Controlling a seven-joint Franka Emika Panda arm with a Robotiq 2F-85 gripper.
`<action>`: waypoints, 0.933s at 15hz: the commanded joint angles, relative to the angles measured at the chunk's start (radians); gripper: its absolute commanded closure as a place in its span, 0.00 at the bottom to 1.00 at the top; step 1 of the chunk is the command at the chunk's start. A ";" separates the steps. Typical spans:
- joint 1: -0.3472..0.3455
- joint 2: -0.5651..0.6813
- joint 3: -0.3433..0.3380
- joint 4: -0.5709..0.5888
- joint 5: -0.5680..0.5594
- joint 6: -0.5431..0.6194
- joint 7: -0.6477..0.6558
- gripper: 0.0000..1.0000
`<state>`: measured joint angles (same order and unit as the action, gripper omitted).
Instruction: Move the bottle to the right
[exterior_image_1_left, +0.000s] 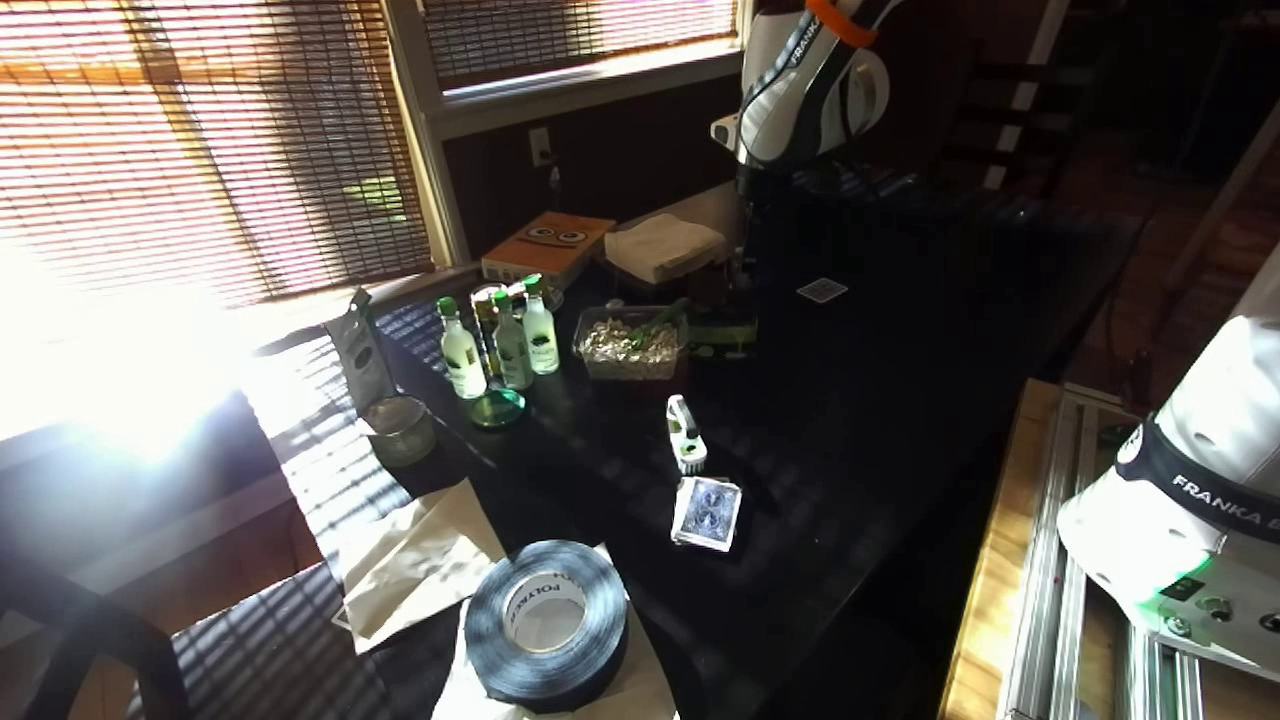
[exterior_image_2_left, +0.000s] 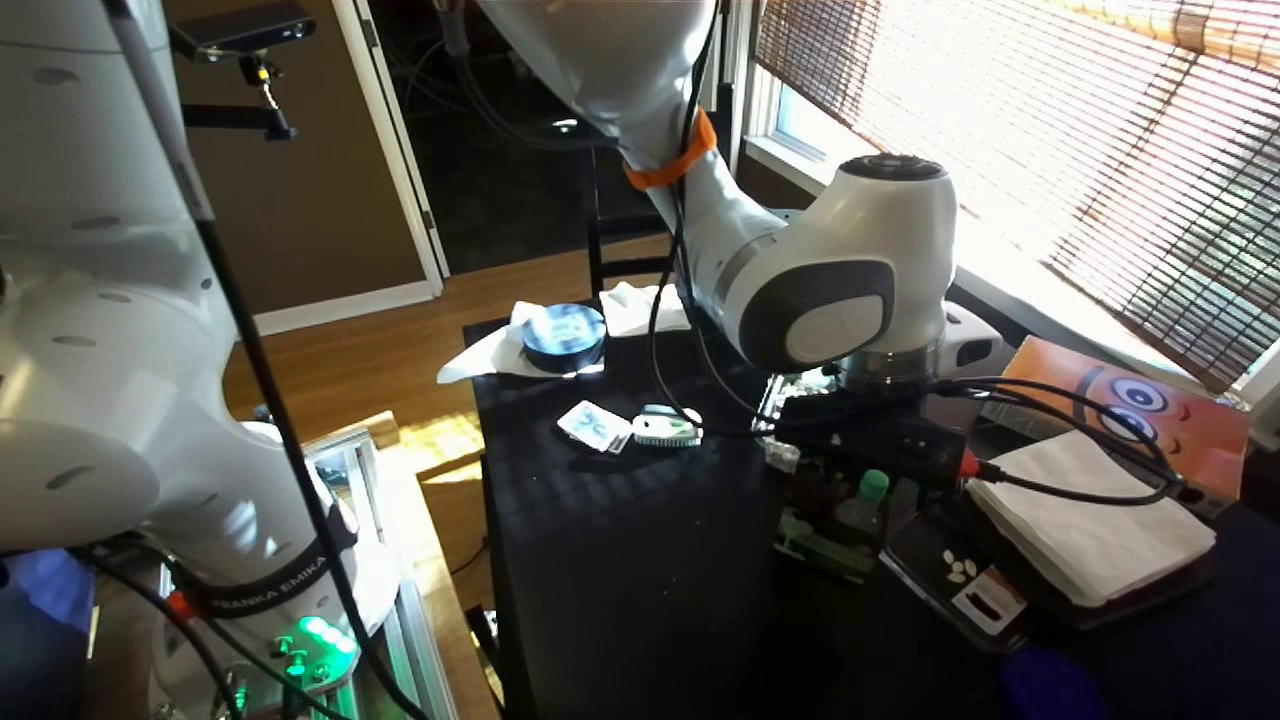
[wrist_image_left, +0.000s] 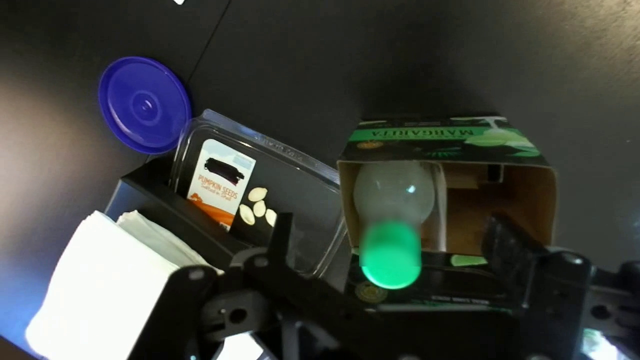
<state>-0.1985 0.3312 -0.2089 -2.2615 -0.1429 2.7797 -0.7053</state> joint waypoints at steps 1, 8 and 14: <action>-0.053 0.069 0.052 0.096 -0.005 -0.073 -0.012 0.09; -0.100 0.165 0.095 0.239 0.020 -0.190 -0.008 0.52; -0.138 0.174 0.125 0.283 0.049 -0.243 -0.018 0.92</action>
<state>-0.3053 0.4929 -0.1122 -2.0183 -0.1251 2.5762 -0.7095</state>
